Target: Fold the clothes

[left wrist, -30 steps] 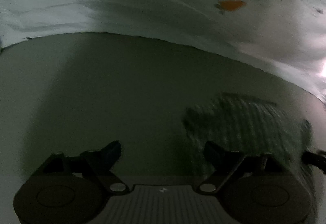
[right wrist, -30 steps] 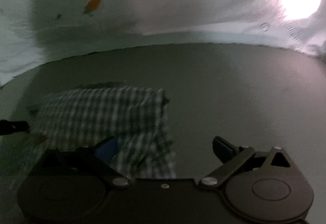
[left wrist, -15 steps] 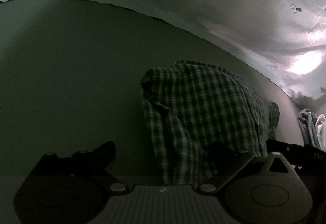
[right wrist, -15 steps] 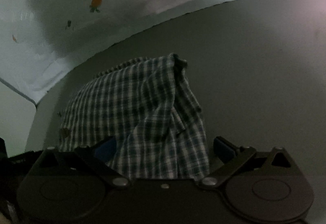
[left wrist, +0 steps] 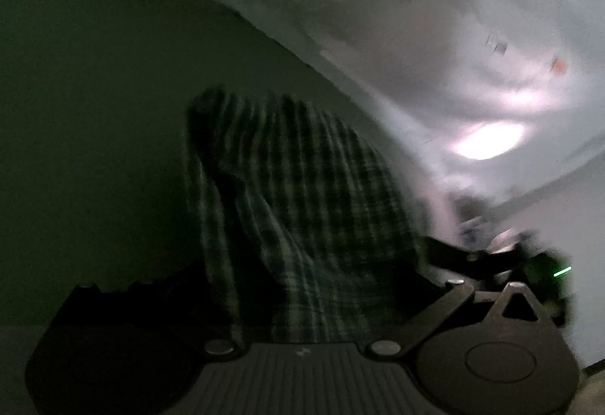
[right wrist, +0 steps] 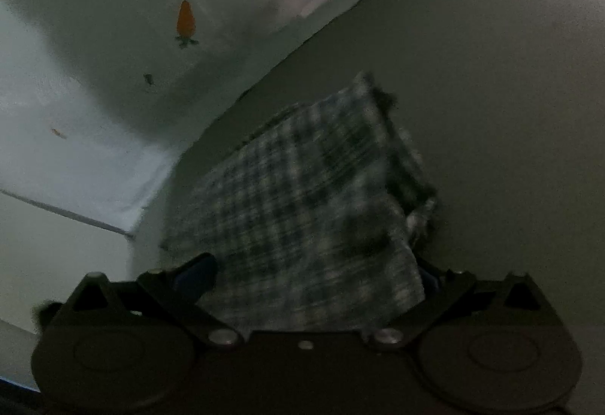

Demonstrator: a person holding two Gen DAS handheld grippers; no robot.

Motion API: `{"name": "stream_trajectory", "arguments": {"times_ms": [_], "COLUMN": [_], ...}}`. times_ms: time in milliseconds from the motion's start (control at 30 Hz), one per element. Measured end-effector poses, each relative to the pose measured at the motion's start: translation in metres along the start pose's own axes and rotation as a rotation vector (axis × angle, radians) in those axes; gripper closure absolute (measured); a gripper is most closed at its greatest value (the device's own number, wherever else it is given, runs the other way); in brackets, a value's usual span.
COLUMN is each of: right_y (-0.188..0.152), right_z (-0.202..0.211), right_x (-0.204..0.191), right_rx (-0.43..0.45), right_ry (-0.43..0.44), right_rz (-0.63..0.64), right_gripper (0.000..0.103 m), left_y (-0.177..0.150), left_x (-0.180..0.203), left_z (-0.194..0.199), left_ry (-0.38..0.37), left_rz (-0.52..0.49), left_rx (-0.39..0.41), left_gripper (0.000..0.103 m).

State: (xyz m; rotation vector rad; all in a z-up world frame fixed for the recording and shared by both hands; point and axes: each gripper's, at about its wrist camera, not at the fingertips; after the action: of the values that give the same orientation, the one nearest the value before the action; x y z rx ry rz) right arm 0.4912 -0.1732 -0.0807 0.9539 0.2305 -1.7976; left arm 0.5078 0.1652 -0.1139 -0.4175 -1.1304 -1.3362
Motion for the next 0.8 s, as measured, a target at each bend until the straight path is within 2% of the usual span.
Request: {"name": "stream_trajectory", "arguments": {"times_ms": [67,100,167,200,233,267,333,467,633,800], "right_y": [-0.003,-0.004,-0.007,-0.011,-0.015,-0.019,-0.026,-0.044,-0.069,-0.099], "right_z": [-0.005,-0.007,-0.007,-0.008,-0.008,-0.007,0.002,0.030,0.078,0.127], "right_x": [0.003,0.005,0.018,0.027,0.037,0.042,0.048,0.046,0.028,0.017], "right_rx": [-0.008,-0.010,-0.016,-0.025,-0.035,-0.039,-0.028,0.010,0.077,0.150], "right_ry": [0.053,0.078,0.148,0.182,0.215,0.228,0.240,0.318,0.410,0.452], "right_rz": [-0.063,-0.094,-0.208,-0.285,-0.367,-0.405,-0.435,-0.479,-0.469,-0.460], "right_gripper": [0.000,0.000,0.009,0.024,0.038,0.044,0.065,0.070,0.070,0.070], "left_y": [-0.006,-0.008,-0.012,-0.015,-0.018,-0.021,-0.027,-0.032,-0.045,-0.065], "left_x": [-0.007,-0.004,0.001,0.004,0.007,0.012,0.026,0.051,0.099,0.137], "left_z": [-0.003,-0.005,-0.012,-0.016,-0.018,-0.019,-0.016,0.005,0.031,0.046], "left_ry": [-0.096,-0.097,-0.119,-0.137,-0.148,-0.149,-0.119,-0.145,-0.195,-0.245], "left_rz": [0.083,0.074,0.076,0.094,0.108,0.109,0.072,0.048,-0.043,-0.107], "left_rx": [0.003,0.000,-0.042,-0.057,-0.061,-0.061,-0.049,-0.011,0.003,-0.004], "left_gripper": [0.001,0.001,0.005,0.008,0.017,0.028,0.042,0.053,0.054,0.054]}}
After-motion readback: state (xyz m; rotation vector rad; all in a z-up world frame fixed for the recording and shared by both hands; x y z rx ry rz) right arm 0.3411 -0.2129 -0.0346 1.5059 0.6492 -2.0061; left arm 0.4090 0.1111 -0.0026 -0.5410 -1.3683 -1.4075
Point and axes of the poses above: each gripper's, at about its wrist camera, not at the fingertips, and z roughly against the way its jaws point, x to its right, y to its top, and after that the axes turned 7 degrees about -y, right-handed
